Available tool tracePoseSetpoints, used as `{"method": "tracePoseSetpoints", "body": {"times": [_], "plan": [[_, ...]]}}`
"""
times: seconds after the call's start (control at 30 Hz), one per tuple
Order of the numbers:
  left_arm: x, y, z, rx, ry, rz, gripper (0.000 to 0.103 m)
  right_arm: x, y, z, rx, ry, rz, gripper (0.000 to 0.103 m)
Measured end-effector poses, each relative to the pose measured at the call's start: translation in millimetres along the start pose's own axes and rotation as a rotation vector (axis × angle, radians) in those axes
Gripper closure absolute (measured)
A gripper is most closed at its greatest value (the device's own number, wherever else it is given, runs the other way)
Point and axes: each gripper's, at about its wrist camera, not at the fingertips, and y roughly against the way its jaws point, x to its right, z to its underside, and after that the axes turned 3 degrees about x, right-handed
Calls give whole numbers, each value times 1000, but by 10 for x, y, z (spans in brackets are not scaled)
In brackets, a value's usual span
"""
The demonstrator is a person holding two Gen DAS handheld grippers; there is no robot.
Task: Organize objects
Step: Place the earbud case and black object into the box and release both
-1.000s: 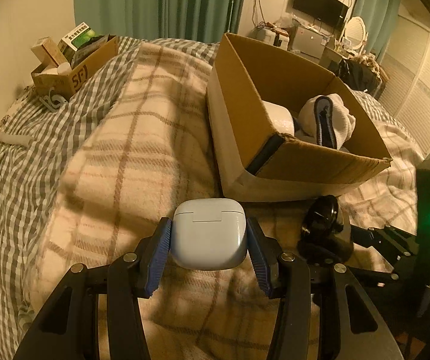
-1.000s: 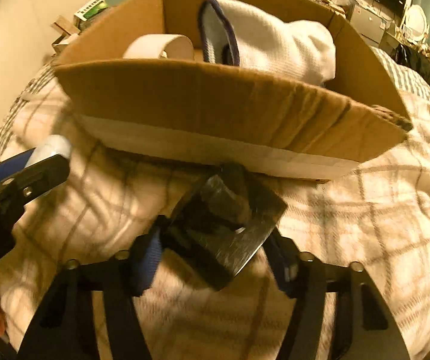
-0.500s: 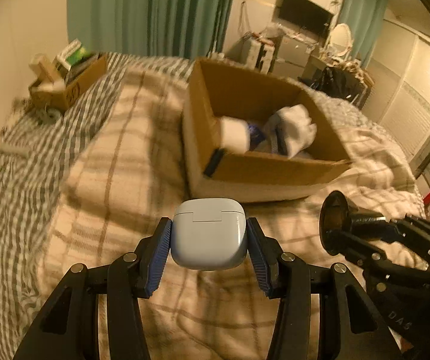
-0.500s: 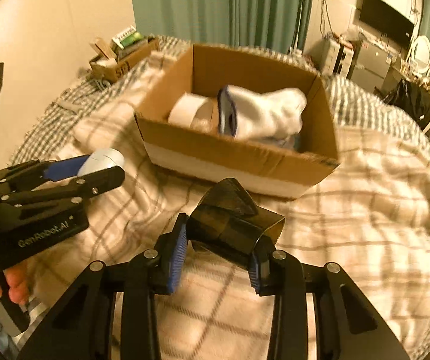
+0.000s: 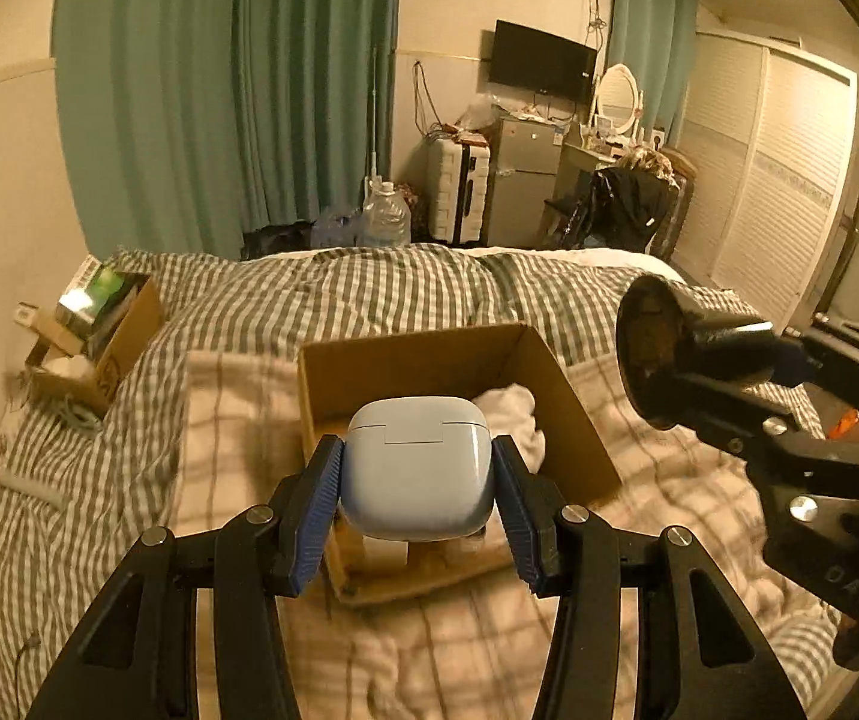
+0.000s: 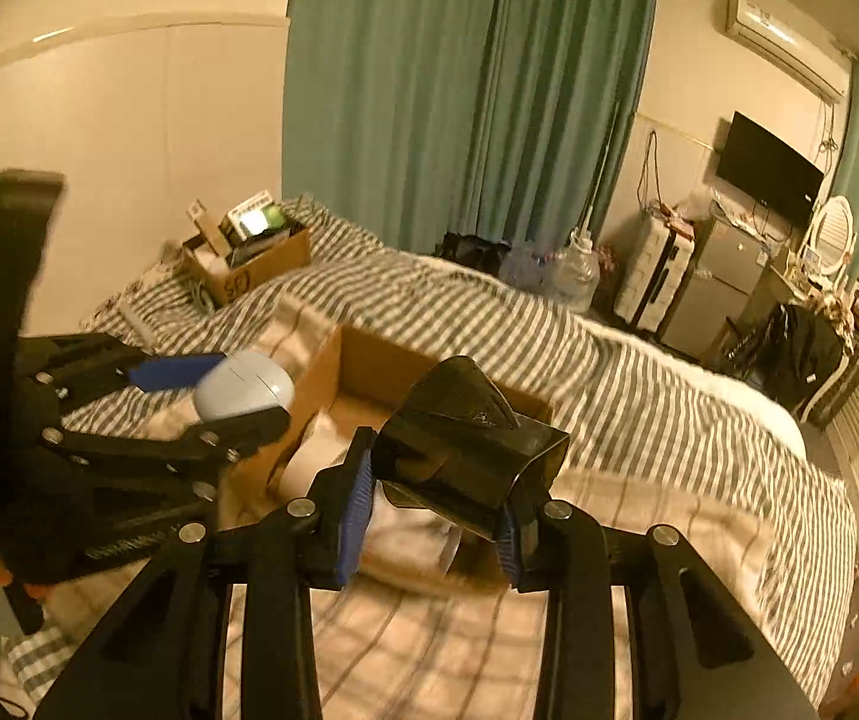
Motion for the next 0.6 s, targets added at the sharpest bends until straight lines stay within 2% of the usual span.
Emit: {"method": "tracePoseSetpoints", "body": {"times": [0.23,0.6], "plan": [[-45,-587,-25,-34,47,-2,53,206,-485,-124,-5,-19,-42,69],[-95,-1311,202,-85,25,-35,52,498,-1447,104,-65,-133,-137,69]]}}
